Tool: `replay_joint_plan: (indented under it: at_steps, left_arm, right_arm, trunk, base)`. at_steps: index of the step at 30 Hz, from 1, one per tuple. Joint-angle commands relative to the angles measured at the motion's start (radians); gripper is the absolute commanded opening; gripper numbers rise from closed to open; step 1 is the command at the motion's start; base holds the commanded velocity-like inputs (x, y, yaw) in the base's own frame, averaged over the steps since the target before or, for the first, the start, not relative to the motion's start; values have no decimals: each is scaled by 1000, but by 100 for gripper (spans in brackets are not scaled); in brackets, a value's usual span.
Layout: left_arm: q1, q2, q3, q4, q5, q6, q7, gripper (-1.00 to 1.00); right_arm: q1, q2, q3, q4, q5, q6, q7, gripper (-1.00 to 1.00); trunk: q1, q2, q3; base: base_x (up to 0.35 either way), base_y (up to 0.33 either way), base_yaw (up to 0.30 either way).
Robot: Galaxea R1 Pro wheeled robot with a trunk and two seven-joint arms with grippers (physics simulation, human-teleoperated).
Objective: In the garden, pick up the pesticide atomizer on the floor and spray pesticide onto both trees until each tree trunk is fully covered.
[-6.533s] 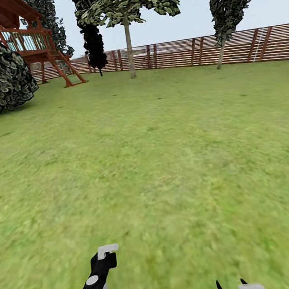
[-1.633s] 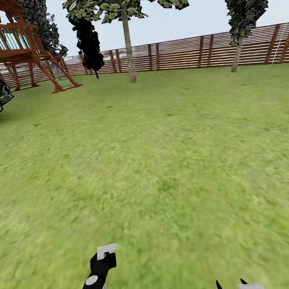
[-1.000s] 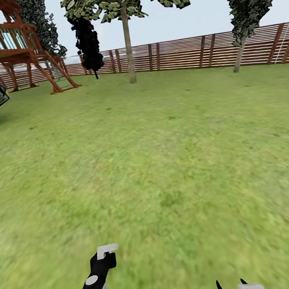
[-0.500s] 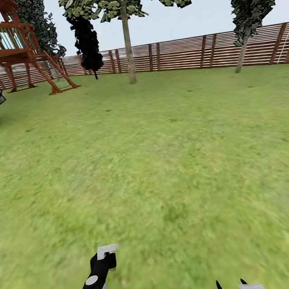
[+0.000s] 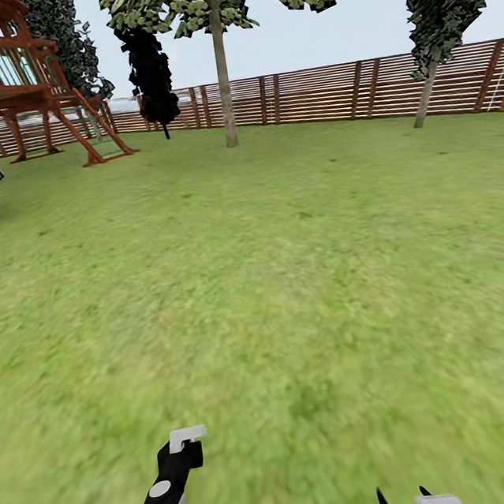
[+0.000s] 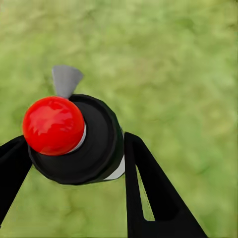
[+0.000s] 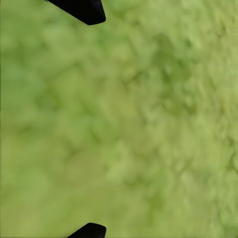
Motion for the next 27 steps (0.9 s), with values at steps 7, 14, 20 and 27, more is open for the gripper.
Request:
replay_joint_plan:
  at_steps: [7, 14, 20, 27]
  left_arm:
    - [0, 0, 0, -1, 0, 0, 0, -100]
    - [0, 0, 0, 0, 0, 0, 0, -100]
    - [0, 0, -1, 1, 0, -1, 1, -100]
    - [0, 0, -1, 0, 0, -1, 2, -100]
  right_arm:
    - [0, 0, 0, 0, 0, 0, 0, 100]
    - [0, 0, 0, 0, 0, 0, 0, 100]
    - [0, 0, 0, 0, 0, 0, 0, 100]
    - [0, 0, 0, 0, 0, 0, 0, 100]
  trunk:
    - [0, 0, 0]
    - [0, 0, 0]
    - [0, 0, 0]
    - [0, 0, 0]
  base:
    - [340, 0, 0]
    - [340, 0, 0]
    - [340, 0, 0]
    - [340, 0, 0]
